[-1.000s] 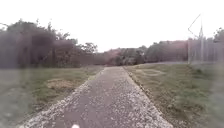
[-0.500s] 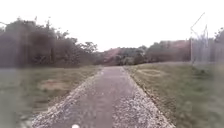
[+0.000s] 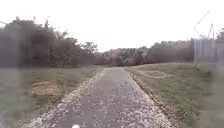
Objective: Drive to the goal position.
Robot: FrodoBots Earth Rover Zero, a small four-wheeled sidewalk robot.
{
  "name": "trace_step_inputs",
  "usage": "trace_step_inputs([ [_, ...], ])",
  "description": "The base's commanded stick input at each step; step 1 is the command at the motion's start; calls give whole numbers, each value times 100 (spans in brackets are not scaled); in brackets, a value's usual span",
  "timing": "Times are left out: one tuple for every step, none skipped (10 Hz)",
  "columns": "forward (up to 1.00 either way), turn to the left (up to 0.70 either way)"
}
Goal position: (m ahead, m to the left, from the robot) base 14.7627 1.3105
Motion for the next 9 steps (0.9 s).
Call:
trace_step_inputs([
  [70,0],
  [70,0],
  [70,0],
  [70,-27],
  [70,-32],
  [70,-10],
  [70,-4],
  [70,0],
  [70,0],
])
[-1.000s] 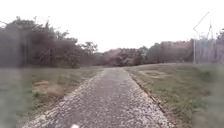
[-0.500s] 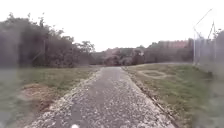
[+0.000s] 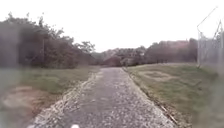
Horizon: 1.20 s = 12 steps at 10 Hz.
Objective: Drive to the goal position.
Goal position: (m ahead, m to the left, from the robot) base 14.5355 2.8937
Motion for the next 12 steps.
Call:
trace_step_inputs([
  [70,0],
  [70,0],
  [70,0],
  [70,0],
  [70,0],
  [70,0],
  [70,0],
  [70,0],
  [70,0],
  [70,0],
  [70,0],
  [70,0],
])
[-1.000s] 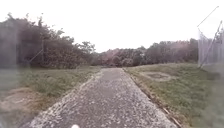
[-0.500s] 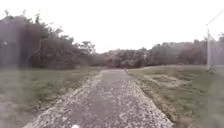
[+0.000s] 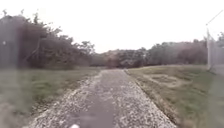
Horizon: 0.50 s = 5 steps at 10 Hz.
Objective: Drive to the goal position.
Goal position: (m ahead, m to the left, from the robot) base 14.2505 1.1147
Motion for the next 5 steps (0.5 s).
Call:
trace_step_inputs([
  [70,-16],
  [70,-26],
  [70,-23],
  [70,-12],
  [70,-2],
])
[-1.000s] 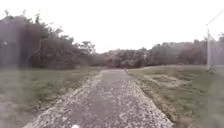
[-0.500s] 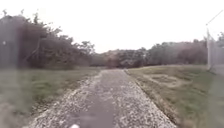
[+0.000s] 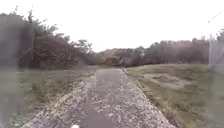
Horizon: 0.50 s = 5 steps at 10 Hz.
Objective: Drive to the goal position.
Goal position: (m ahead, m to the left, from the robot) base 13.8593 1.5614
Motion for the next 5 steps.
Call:
trace_step_inputs([
  [70,0],
  [70,0],
  [70,0],
  [70,0],
  [70,0],
])
